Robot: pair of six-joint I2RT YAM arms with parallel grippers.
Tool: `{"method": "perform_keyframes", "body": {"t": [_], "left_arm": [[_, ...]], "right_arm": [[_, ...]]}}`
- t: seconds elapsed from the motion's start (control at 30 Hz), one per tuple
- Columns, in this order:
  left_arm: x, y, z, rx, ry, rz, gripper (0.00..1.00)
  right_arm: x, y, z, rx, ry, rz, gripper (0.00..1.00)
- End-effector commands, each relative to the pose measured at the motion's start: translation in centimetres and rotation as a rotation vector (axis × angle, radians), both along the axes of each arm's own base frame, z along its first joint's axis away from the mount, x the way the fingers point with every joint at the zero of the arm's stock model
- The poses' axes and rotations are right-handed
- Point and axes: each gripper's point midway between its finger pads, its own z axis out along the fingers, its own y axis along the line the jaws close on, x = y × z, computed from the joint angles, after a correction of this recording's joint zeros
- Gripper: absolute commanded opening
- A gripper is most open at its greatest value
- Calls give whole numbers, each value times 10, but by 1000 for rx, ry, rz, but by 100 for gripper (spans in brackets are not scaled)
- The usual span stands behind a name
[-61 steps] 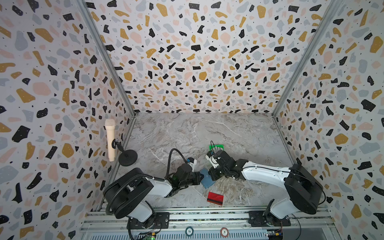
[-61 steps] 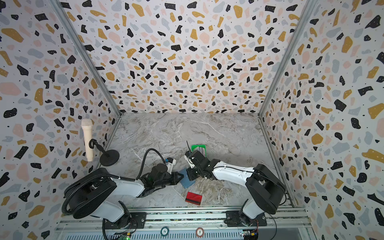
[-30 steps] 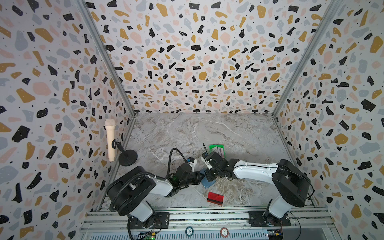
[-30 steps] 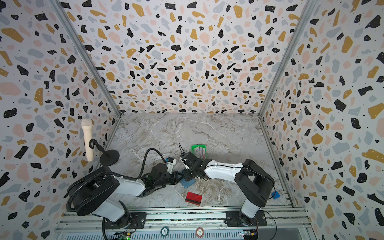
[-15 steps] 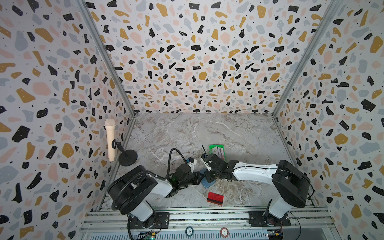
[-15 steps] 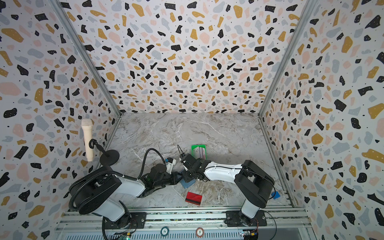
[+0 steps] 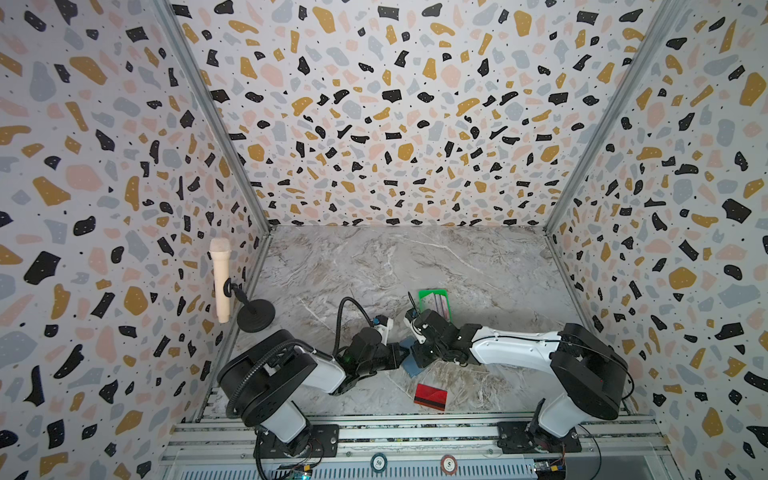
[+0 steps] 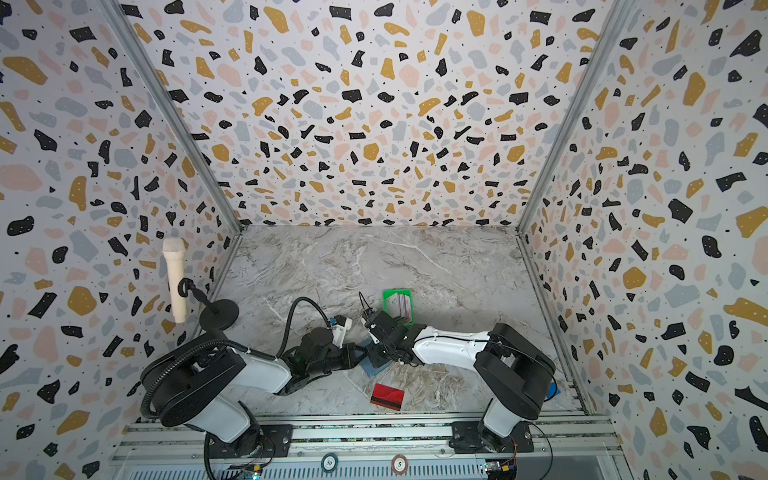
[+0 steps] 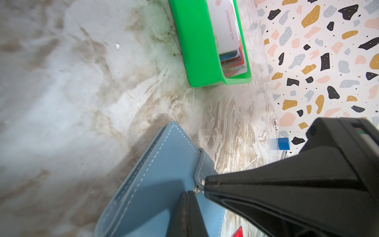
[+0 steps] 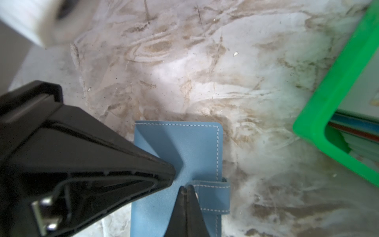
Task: Insert credit cards into a card holder
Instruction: Close the button on the card holder.
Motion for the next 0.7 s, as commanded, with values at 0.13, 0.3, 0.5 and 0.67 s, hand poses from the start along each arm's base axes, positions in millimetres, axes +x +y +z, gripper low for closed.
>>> {"method": "perform_keyframes", "body": {"t": [0.13, 0.3, 0.5, 0.67], "left_arm": [[-6, 5, 5, -13, 2, 0, 0], [-4, 13, 19, 6, -39, 22, 0], [-6, 16, 3, 56, -31, 8, 0], [-8, 16, -9, 62, -10, 8, 0]], "right_arm": [[-21, -19, -17, -20, 124, -3, 0], [-20, -21, -18, -25, 125, -5, 0], [-19, -18, -17, -15, 123, -5, 0], [-18, -16, -13, 2, 124, -7, 0]]}}
